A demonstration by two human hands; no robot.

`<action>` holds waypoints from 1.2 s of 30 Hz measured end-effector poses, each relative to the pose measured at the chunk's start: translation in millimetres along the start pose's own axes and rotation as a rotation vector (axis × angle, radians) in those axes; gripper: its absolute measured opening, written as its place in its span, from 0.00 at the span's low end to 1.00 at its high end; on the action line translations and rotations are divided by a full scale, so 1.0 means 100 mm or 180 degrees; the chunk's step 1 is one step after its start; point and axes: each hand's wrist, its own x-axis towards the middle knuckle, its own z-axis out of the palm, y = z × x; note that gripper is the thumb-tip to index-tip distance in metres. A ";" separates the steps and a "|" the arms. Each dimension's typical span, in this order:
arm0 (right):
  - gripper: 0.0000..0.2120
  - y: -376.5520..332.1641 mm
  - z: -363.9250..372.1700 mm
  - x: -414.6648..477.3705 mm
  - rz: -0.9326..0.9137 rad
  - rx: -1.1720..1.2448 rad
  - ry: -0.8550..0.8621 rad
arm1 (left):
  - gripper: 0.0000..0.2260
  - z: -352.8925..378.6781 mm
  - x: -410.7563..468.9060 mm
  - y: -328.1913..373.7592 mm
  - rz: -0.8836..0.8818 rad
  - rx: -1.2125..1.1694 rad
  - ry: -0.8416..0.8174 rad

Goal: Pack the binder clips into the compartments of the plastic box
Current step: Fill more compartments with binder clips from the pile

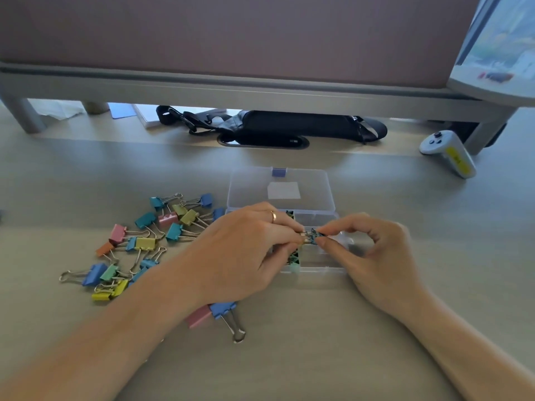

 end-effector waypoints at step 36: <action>0.08 0.09 -0.07 0.01 -0.1215 -0.0644 -0.0283 | 0.18 -0.02 -0.01 -0.10 0.0000 -0.0205 -0.0083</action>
